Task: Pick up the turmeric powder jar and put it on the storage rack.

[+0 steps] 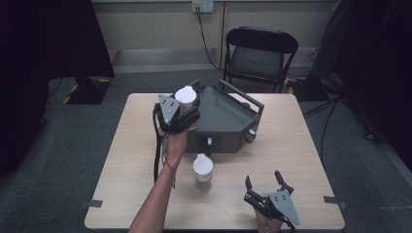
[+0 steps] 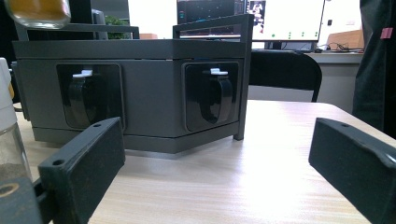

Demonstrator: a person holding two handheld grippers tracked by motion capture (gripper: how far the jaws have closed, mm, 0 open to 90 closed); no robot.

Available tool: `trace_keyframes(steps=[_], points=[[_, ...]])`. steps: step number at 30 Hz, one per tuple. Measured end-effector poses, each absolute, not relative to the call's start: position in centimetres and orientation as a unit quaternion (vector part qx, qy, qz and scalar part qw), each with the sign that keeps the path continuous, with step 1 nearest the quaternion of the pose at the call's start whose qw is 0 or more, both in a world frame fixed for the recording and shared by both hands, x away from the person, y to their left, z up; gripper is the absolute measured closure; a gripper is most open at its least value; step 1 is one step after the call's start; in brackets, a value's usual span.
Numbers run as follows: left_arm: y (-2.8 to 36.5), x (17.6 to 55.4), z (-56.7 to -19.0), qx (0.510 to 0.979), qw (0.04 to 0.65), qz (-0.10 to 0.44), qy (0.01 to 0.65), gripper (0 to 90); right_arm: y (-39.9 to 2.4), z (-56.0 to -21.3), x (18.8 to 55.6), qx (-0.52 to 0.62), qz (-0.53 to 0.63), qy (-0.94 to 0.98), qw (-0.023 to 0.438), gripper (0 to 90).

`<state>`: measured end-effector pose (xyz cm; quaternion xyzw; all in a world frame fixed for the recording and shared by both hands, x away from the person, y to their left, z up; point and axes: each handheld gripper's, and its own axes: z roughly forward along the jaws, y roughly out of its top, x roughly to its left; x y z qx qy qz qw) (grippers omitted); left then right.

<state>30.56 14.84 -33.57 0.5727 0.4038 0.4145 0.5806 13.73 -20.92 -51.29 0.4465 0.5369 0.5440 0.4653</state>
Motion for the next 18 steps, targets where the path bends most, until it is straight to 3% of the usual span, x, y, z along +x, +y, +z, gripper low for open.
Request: trace_keyframes(steps=[18], points=[[14.4, 32.8, -34.8, 0.567, 0.57, 0.404, 0.436, 30.9, -20.9, -51.3, 13.7, 0.446, 0.545, 0.537, 0.465, 2.0]])
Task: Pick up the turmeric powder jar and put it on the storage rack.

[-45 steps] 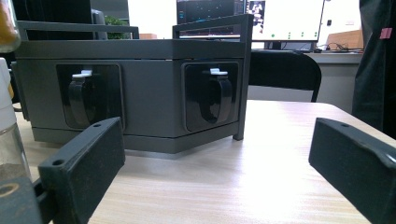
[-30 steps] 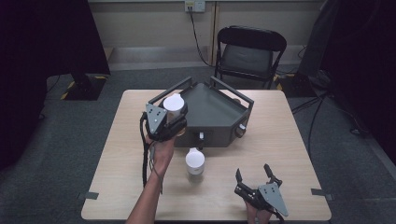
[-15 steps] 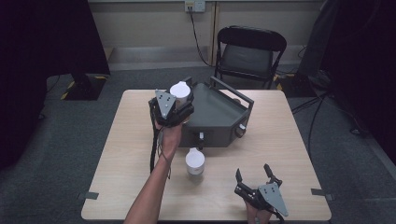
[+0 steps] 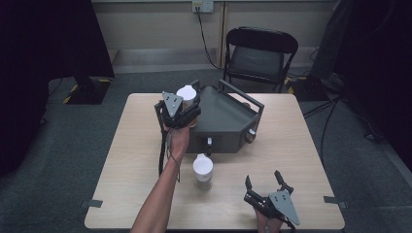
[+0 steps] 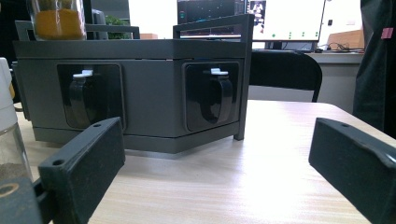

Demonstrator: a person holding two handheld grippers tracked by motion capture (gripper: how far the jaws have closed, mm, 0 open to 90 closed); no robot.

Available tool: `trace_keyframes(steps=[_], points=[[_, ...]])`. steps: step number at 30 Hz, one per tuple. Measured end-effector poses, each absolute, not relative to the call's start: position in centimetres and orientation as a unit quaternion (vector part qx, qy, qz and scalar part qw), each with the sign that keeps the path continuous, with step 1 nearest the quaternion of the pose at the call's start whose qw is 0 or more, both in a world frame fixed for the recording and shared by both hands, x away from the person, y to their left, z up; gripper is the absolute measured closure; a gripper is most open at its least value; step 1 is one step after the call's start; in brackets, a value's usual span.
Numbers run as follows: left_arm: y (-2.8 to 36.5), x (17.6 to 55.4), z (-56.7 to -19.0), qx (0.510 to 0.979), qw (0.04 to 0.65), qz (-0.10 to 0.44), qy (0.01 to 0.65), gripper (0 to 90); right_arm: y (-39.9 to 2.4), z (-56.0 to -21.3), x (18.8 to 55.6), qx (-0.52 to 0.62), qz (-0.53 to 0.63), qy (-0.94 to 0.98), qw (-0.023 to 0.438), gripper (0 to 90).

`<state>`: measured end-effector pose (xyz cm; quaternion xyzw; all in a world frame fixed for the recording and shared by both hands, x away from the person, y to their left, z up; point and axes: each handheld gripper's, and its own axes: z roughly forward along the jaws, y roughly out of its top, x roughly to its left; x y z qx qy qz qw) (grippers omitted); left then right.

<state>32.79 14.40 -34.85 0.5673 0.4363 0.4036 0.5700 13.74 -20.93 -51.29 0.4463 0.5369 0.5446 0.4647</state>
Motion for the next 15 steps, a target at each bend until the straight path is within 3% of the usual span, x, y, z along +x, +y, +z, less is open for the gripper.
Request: trace_keyframes(steps=[15], points=[[14.32, 32.85, -35.63, 0.571, 0.569, 0.396, 0.44, 30.9, -20.93, -51.3, 13.73, 0.446, 0.545, 0.537, 0.465, 1.9]])
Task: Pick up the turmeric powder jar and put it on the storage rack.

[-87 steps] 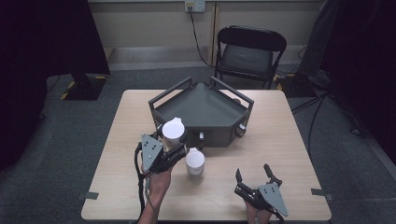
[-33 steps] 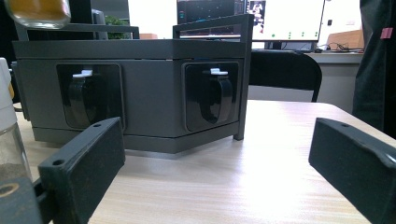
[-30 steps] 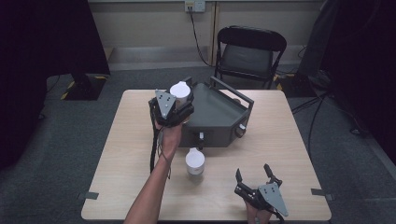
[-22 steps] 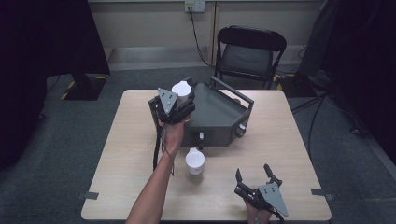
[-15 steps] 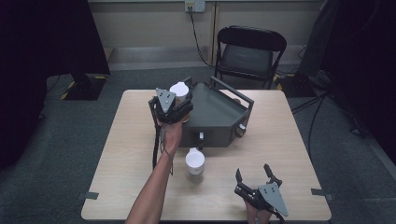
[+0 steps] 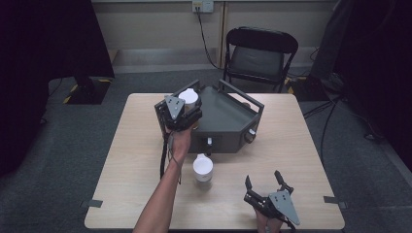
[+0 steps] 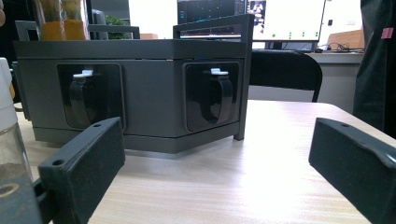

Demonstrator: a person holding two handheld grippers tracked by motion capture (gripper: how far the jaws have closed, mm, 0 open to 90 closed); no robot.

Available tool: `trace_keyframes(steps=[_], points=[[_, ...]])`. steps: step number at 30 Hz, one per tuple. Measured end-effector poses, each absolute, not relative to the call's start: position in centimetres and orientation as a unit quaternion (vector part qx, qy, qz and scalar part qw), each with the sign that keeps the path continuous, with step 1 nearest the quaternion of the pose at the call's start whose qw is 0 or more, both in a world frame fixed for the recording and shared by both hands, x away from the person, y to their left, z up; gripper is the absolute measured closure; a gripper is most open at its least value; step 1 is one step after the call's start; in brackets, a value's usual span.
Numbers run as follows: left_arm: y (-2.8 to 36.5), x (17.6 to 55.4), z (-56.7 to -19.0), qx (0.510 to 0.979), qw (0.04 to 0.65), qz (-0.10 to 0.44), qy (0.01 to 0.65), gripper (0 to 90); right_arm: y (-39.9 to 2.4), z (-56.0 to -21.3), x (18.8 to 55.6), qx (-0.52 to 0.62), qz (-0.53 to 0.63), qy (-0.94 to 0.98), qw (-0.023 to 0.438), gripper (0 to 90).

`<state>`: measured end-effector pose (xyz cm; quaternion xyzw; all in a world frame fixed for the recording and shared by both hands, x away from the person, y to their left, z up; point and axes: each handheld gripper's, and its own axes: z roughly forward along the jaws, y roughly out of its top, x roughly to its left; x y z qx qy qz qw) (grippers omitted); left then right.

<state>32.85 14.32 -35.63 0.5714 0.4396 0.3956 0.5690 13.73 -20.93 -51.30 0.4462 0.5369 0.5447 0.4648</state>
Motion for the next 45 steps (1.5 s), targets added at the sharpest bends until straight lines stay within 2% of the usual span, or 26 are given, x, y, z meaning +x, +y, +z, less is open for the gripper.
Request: trace_keyframes(steps=[17, 21, 23, 29, 45], points=[[14.5, 32.9, -35.8, 0.575, 0.567, 0.392, 0.44, 29.7, -20.9, -51.3, 13.7, 0.446, 0.544, 0.537, 0.465, 2.0], [14.4, 33.0, -36.2, 0.574, 0.564, 0.39, 0.448, 18.5, -20.9, -51.3, 13.7, 0.446, 0.544, 0.537, 0.465, 2.0], [14.2, 32.9, -36.3, 0.572, 0.56, 0.394, 0.45, 9.1, -20.9, -51.3, 13.7, 0.447, 0.544, 0.537, 0.465, 2.0], [14.5, 32.8, -36.2, 0.558, 0.572, 0.389, 0.459, 0.3, -20.9, -51.3, 13.7, 0.447, 0.544, 0.537, 0.465, 2.0], [16.0, 31.4, -35.7, 0.546, 0.591, 0.38, 0.455, 0.0, -20.9, -51.3, 13.7, 0.447, 0.544, 0.537, 0.465, 2.0]])
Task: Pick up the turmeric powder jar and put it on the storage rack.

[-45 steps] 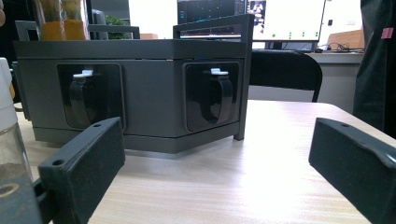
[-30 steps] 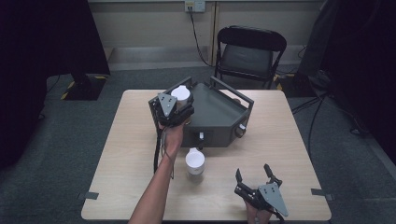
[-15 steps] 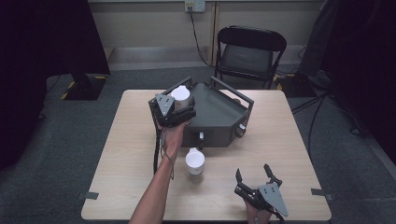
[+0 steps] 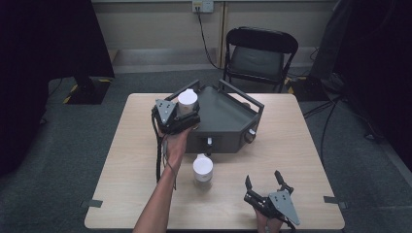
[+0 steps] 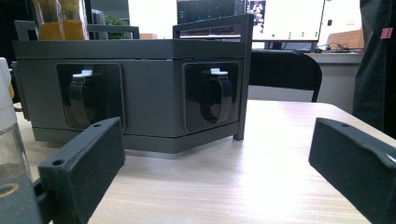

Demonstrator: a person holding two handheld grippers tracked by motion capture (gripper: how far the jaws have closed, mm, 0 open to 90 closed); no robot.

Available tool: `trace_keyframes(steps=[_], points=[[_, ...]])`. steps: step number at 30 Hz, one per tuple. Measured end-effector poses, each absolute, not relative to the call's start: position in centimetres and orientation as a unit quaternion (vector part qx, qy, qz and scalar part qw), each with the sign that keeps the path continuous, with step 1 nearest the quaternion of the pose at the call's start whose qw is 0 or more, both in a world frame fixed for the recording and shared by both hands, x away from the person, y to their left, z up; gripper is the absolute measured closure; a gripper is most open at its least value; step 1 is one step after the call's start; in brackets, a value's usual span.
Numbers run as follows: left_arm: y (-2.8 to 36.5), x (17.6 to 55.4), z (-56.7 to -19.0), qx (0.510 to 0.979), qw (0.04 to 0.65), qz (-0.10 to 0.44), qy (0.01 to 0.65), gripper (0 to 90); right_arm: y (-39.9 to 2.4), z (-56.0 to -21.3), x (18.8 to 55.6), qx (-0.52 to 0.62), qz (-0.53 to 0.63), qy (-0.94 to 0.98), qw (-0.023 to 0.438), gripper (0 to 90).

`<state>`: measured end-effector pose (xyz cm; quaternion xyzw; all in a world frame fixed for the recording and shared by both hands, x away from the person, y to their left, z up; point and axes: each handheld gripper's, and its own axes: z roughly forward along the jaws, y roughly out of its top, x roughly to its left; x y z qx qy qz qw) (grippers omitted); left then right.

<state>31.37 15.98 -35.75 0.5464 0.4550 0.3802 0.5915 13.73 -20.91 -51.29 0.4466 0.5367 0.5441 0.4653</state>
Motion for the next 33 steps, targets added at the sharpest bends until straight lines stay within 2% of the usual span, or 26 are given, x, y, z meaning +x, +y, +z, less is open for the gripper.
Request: trace_keyframes(steps=[9, 33], points=[[17.0, 30.0, -35.3, 0.536, 0.604, 0.382, 0.449, 0.0, -20.9, -51.3, 13.7, 0.447, 0.544, 0.536, 0.466, 2.0], [18.9, 26.4, -37.4, 0.535, 0.605, 0.396, 0.436, 0.1, -20.8, -51.3, 13.7, 0.448, 0.543, 0.536, 0.466, 1.9]])
